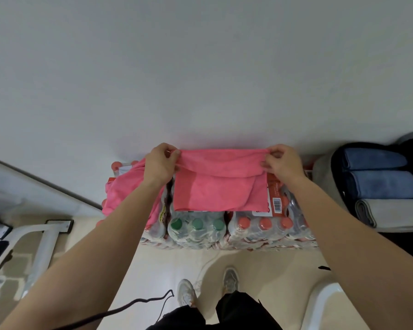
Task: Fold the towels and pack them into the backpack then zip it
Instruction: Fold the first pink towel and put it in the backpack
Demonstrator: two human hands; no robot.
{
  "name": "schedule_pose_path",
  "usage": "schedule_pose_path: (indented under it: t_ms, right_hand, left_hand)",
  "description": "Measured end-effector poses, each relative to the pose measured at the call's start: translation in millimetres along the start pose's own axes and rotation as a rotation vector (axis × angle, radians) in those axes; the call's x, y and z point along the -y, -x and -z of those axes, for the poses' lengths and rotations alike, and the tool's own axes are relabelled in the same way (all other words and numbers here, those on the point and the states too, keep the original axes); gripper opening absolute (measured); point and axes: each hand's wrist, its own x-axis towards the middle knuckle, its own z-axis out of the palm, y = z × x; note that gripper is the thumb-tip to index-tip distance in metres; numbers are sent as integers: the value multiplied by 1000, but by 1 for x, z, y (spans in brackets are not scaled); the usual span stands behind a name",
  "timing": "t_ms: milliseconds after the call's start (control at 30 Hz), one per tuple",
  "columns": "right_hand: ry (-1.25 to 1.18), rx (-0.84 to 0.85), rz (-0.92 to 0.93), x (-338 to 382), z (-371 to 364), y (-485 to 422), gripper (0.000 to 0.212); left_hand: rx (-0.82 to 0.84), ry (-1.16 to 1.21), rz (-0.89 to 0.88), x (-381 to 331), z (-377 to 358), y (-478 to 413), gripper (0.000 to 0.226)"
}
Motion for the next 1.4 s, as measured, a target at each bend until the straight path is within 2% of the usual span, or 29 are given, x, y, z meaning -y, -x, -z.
schedule_pose_path:
  t_ms: [67, 133, 233, 300, 367, 433, 533, 633, 700, 767, 867, 1133, 1400]
  right_hand:
    - [63, 12, -34, -5, -5, -7, 17]
    - [144, -6, -39, -12, -11, -15, 18]
    - [262, -4, -28, -17, -17, -12, 36]
    - [260, -56, 24, -19, -19, -3, 45]
    - [261, -154, 104, -23, -16, 10, 36]
    - [288, -184, 120, -32, -13, 29, 19]
    - [431, -31, 96, -54, -15, 60, 19]
    - [540, 95, 95, -71, -19, 80, 25]
    - [637, 109, 142, -74, -20, 84, 28]
    - [723, 103, 189, -72, -22, 85, 38]
    - [747, 36, 212, -66, -33, 85, 50]
    - [668, 1, 269, -65, -45, 82, 16]
    - [596, 24, 286, -47, -23, 83, 10]
  left_hand:
    - [-3, 23, 8, 5, -5, -8, 8]
    - [46, -29, -1, 13, -11, -13, 17]
    - [171, -175, -6, 23, -21, -8, 45]
    - [147, -229, -53, 25, -26, 3, 56]
    - [76, -301, -198, 23, -33, 22, 56]
    - [154, -308, -348, 14, -46, 48, 47]
    - [441, -369, -480, 2, -81, 84, 36]
    - [472, -592, -566, 4, -114, 98, 47]
    - [412, -559, -509, 7, -119, 97, 38]
    - [351, -423, -417, 8, -117, 92, 25]
    - [331, -324, -338, 6, -114, 88, 12]
    - [324, -143, -254, -1, -104, 85, 12]
    - [340, -231, -270, 8, -104, 82, 21]
